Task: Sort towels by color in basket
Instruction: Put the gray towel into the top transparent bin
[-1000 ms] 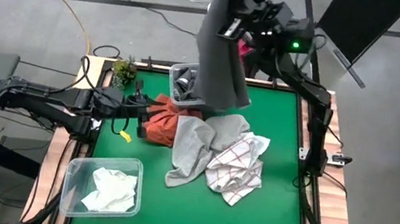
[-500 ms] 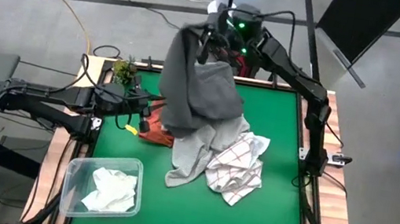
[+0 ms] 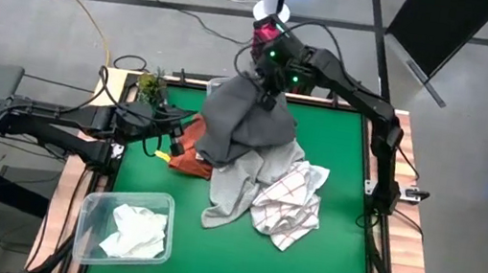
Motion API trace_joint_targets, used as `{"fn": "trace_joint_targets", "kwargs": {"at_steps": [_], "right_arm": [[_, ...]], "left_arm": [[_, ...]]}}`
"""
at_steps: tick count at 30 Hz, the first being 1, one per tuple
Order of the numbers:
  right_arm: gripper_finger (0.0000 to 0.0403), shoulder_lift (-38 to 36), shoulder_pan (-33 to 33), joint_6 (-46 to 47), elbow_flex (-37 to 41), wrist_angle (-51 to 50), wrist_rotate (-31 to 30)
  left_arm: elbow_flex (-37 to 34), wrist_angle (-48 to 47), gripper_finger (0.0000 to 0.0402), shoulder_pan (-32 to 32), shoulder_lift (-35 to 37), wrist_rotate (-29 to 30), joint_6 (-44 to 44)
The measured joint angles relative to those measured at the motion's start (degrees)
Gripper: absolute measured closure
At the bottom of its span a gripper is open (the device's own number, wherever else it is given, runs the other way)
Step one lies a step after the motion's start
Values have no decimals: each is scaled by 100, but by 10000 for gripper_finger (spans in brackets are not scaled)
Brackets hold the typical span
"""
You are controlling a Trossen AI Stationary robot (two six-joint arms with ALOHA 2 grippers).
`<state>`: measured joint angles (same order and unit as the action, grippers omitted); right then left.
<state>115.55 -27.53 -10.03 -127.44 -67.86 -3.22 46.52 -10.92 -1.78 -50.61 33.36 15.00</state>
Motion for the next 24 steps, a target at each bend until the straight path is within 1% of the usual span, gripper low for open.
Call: {"fn": "trace_joint_targets", "kwargs": {"at_steps": [3, 7, 12, 17, 22, 24], "right_arm": [[373, 4, -59, 79, 455, 9, 3], [373, 5, -43, 196, 1193, 720, 7], [373, 11, -7, 316, 1840, 1618, 48], [373, 7, -8, 431, 2375, 2299, 498], [371, 7, 17, 414, 2686, 2425, 537], [363, 7, 15, 335, 2716, 2424, 543]], "left_arm": [[0, 10, 336, 0, 2, 0, 84], [0, 170, 336, 0, 2, 1, 287], [0, 189, 336, 0, 2, 0, 379], [0, 188, 336, 0, 2, 2, 539], [0, 186, 336, 0, 2, 2, 578], [0, 186, 336, 0, 2, 2, 578]]}}
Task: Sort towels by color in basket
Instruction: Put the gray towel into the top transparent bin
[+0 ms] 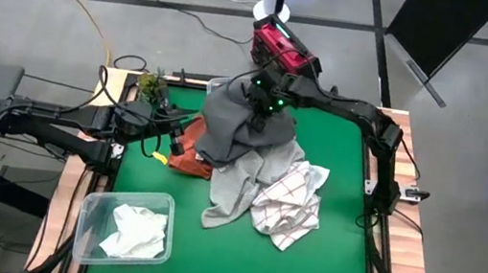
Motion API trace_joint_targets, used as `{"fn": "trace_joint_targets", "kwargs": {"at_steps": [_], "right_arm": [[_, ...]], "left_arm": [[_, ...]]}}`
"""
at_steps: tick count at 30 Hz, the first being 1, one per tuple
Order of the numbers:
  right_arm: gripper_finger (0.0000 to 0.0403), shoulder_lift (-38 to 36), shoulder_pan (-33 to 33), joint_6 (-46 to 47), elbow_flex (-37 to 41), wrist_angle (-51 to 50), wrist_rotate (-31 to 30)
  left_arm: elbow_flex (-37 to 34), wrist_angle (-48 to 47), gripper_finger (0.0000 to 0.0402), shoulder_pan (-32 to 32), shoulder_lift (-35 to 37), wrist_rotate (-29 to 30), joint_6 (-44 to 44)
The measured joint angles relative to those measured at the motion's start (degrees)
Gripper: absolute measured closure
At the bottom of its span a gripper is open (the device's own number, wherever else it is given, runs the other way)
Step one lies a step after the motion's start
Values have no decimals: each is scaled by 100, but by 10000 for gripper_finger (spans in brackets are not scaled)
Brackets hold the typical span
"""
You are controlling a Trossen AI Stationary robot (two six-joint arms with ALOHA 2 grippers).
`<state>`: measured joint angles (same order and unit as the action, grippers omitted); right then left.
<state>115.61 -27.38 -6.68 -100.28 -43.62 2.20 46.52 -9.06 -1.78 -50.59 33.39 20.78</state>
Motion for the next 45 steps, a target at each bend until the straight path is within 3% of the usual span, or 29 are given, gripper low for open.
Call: {"fn": "trace_joint_targets", "kwargs": {"at_steps": [4, 9, 13, 16, 25, 33, 39, 45], "right_arm": [[321, -8, 30, -218, 1, -14, -3], [229, -9, 134, -409, -216, -471, -48], [158, -9, 193, -408, -883, -1369, -93], [132, -17, 252, -387, -1461, -1923, -108], [127, -210, 1112, -435, -1760, -2070, -340], [127, -169, 2429, -920, -1516, -1219, -1999], [127, -186, 2579, -968, -1177, -993, -2823], [127, -166, 2707, -1329, -475, -406, -3726]], "left_arm": [[0, -22, 336, 0, 0, 0, -9], [0, -109, 336, 0, 0, 0, -52], [0, -205, 336, 0, 0, 0, -126], [0, -232, 336, 0, 0, 0, -196], [0, -743, 336, 4, 17, 76, -605], [0, -1249, 336, 72, 677, 188, -1282], [0, -1779, 336, 347, 1299, 157, -1946], [0, -2062, 336, 631, 1357, 149, -2168]]}}
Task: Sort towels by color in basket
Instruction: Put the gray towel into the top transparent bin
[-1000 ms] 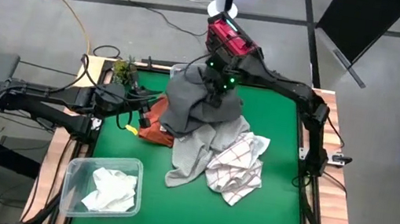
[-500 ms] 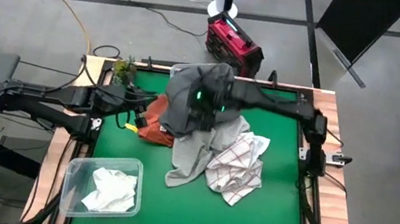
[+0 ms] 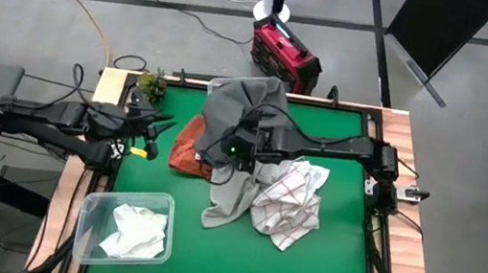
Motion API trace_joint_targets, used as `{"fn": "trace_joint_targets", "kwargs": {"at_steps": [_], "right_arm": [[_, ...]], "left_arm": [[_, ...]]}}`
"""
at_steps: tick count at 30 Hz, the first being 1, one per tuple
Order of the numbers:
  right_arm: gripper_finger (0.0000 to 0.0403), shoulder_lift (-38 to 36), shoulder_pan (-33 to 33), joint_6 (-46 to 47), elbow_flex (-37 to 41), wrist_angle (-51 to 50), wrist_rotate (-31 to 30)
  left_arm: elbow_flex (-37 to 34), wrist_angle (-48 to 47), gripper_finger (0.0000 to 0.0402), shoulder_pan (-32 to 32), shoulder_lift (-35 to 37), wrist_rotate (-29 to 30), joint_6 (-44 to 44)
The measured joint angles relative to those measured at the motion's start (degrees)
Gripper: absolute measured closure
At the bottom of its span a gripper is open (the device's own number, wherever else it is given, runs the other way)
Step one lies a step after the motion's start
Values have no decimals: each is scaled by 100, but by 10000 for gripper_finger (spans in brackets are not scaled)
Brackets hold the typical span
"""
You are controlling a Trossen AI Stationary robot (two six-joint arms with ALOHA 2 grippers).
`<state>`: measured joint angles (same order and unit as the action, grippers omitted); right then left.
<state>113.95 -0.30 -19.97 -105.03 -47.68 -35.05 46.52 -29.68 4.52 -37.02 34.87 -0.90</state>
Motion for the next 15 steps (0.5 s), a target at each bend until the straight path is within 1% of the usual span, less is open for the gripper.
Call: {"fn": "trace_joint_targets", "kwargs": {"at_steps": [3, 6, 8, 10, 13, 15], "right_arm": [[127, 33, 135, -520, 239, 469, -264], [127, 158, 253, -1185, 416, 875, -782], [127, 175, 275, -1517, 571, 1047, -923], [127, 171, 224, -1666, 723, 1214, -946], [128, 172, 129, -1657, 897, 1383, -1011], [141, 173, 66, -1578, 899, 1400, -1034]], "left_arm": [[0, -9, 336, 66, -45, -4, -24], [0, -13, 336, 75, -47, -2, -38], [0, -60, 336, 75, -47, -2, -81], [0, -111, 336, 75, -47, -2, -128], [0, -194, 336, 75, -47, -2, -154], [0, -217, 336, 75, -47, -2, -186]]}}
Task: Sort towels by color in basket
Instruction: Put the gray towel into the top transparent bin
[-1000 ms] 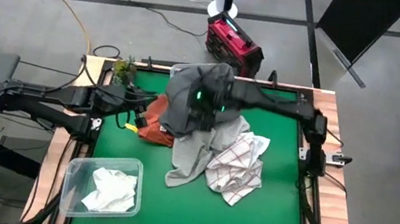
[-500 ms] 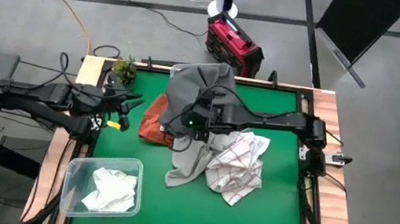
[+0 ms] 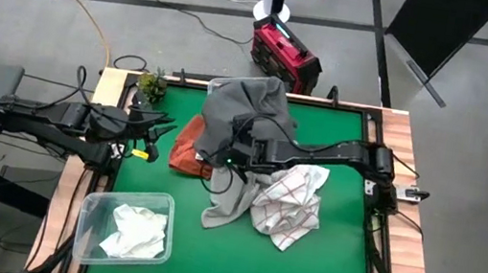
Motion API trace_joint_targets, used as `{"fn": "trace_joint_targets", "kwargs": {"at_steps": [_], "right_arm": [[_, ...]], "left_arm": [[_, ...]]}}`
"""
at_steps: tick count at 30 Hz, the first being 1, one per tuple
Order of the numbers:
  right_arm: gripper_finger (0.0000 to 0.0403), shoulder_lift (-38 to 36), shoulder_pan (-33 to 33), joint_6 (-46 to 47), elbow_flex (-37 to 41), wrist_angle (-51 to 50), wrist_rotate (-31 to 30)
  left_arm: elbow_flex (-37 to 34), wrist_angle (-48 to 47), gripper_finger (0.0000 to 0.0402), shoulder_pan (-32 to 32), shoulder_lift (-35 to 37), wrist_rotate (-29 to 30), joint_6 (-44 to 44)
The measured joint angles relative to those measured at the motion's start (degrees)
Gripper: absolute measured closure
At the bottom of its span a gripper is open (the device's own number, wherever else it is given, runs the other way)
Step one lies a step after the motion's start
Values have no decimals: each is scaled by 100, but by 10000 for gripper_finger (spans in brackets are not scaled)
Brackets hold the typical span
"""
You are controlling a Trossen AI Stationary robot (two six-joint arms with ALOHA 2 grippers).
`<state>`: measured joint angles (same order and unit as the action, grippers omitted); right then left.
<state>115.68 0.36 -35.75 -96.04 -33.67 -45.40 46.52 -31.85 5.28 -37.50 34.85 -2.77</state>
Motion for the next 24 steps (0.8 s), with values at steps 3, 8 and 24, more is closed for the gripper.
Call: {"fn": "trace_joint_targets", "kwargs": {"at_steps": [3, 8, 24], "right_arm": [[191, -9, -72, 11, -10, 108, -8], [332, -13, -131, -116, -64, 263, 10], [385, -24, -347, -301, -2088, 32, -620]], "left_arm": [[0, -26, 336, 0, 0, 0, -11], [0, -84, 336, 0, 0, 0, -13], [0, -265, 336, 0, 1, 2, -155]]}}
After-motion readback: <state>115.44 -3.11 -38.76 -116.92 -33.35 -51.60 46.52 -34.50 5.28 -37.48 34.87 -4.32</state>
